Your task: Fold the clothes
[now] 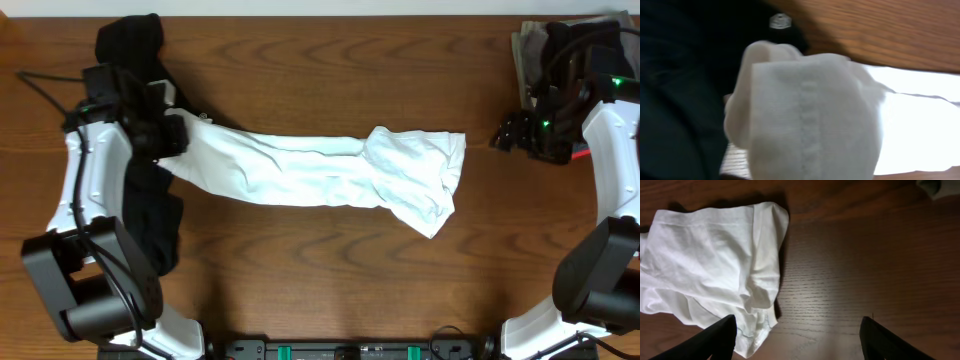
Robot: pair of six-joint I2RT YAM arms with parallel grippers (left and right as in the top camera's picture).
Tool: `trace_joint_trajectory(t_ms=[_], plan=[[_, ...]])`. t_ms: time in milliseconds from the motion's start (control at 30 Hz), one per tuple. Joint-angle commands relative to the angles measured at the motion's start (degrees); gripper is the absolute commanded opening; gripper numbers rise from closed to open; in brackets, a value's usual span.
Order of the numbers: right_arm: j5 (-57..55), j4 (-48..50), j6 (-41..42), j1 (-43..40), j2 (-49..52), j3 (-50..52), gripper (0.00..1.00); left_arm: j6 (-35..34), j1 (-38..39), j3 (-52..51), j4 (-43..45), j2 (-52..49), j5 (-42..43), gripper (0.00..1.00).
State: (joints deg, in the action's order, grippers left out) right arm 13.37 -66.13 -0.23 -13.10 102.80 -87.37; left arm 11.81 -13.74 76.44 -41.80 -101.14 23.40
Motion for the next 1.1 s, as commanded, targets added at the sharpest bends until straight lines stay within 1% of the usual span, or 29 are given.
trace_joint_trajectory(t_ms=[0,200,500,767,1067], plan=[[0.59,0.11,0.61,0.87,-0.87,-0.81,0.77,0.57,4.98,0.17,-0.76,1.22,0.02,0.06],[0.55,-0.07,0.59,1.46,-0.87,-0.79,0.77,0.50,14.78,0.17,-1.01,1.22,0.17,0.06],[0.55,-0.11,0.59,1.46,-0.87,-0.79,0.77,0.48,26.77,0.17,-1.03,1.22,0.17,0.06],[0.55,-0.09,0.59,1.46,-0.87,-0.79,0.77,-0.98,34.86,0.17,2.95,1.22,0.15,0.06],[0.55,-0.09,0.57,1.51,-0.87,-0.79,0.77,-2.05,39.63,0.17,7.48,1.18,0.15,0.06]])
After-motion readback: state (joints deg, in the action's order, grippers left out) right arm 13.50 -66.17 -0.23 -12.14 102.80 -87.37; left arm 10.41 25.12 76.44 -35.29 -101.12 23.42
